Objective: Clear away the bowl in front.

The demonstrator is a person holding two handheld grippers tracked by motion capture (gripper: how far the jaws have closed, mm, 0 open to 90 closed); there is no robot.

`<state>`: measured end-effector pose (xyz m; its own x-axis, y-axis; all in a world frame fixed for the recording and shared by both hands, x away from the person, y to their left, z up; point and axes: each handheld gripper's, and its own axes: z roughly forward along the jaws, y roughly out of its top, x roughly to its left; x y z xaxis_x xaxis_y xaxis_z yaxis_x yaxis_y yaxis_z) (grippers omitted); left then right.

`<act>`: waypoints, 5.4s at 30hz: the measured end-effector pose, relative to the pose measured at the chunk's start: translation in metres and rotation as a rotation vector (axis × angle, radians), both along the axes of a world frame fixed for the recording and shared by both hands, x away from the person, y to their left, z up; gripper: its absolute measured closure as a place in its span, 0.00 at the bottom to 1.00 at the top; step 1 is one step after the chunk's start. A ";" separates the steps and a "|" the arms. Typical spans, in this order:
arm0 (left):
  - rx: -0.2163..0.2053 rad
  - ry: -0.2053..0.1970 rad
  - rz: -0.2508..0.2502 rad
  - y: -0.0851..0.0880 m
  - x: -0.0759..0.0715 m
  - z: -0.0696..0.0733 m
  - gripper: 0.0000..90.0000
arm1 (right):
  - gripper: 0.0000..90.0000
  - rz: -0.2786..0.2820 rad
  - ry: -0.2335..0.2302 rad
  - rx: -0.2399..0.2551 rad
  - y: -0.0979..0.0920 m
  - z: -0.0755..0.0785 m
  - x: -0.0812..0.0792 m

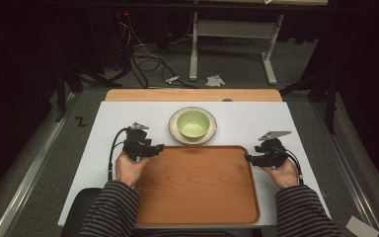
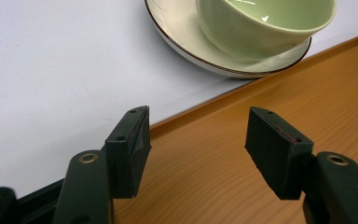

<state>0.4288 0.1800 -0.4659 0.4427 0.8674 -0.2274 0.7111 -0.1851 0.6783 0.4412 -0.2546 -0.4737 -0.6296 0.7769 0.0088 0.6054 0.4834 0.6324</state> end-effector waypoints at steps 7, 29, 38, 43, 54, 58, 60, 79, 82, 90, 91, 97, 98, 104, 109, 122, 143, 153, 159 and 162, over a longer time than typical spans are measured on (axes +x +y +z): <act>-0.023 0.007 -0.040 -0.009 -0.002 0.002 0.46 | 0.48 -0.011 -0.003 0.005 -0.001 0.001 0.001; -0.030 -0.012 -0.173 -0.024 0.000 0.022 0.42 | 0.48 -0.001 0.009 -0.019 0.002 -0.002 0.002; -0.023 -0.001 -0.192 -0.033 0.007 0.032 0.43 | 0.48 -0.001 0.010 -0.020 0.003 -0.002 0.001; -0.004 -0.007 -0.198 -0.038 0.009 0.038 0.43 | 0.48 0.001 0.009 -0.017 0.004 -0.002 0.001; 0.029 0.011 -0.201 -0.044 0.020 0.046 0.43 | 0.48 0.010 0.006 -0.023 0.004 -0.002 0.001; 0.041 0.012 -0.208 -0.049 0.025 0.050 0.43 | 0.48 0.011 0.007 -0.021 0.004 -0.001 0.001; 0.047 0.009 -0.208 -0.051 0.028 0.052 0.43 | 0.48 0.012 0.007 -0.025 0.004 -0.001 0.001; 0.142 0.052 -0.210 -0.071 0.059 0.064 0.45 | 0.48 0.016 0.022 0.015 0.004 -0.001 0.001; 0.161 0.058 -0.210 -0.074 0.065 0.065 0.44 | 0.48 0.016 0.022 0.016 0.004 -0.002 0.001; 0.192 0.071 -0.199 -0.081 0.081 0.066 0.43 | 0.48 0.018 0.020 0.016 0.004 -0.001 0.001; 0.193 0.073 -0.197 -0.082 0.083 0.066 0.43 | 0.48 0.018 0.021 0.017 0.004 -0.001 0.001; 0.218 0.086 -0.191 -0.086 0.093 0.061 0.42 | 0.48 0.028 0.016 0.027 0.005 -0.001 0.000; 0.222 0.091 -0.188 -0.086 0.095 0.060 0.42 | 0.48 0.032 0.008 0.024 0.005 0.000 0.000; 0.241 0.116 -0.174 -0.089 0.108 0.056 0.41 | 0.48 0.039 -0.005 0.027 0.005 0.000 -0.001; 0.256 0.156 -0.155 -0.091 0.118 0.049 0.42 | 0.48 0.038 -0.001 0.023 0.005 0.000 -0.002; 0.256 0.228 -0.101 -0.089 0.135 0.034 0.48 | 0.49 0.038 0.005 0.016 0.006 0.000 -0.002; 0.252 0.309 -0.065 -0.093 0.145 0.017 0.75 | 0.49 0.045 0.003 -0.006 0.007 -0.001 -0.003; 0.261 0.317 -0.044 -0.097 0.147 0.011 0.80 | 0.48 0.052 0.006 -0.007 0.007 -0.001 -0.005; 0.238 0.318 -0.021 -0.094 0.149 0.009 0.90 | 0.48 0.050 0.005 -0.014 0.008 0.000 -0.006; 0.208 0.319 -0.014 -0.092 0.150 0.008 0.91 | 0.48 0.055 0.003 -0.015 0.008 0.000 -0.006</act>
<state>0.5788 0.0879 -0.4574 0.3900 0.9039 -0.1755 0.8769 -0.3064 0.3704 0.4357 -0.2469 -0.4740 -0.6711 0.7414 -0.0012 0.5794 0.5255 0.6231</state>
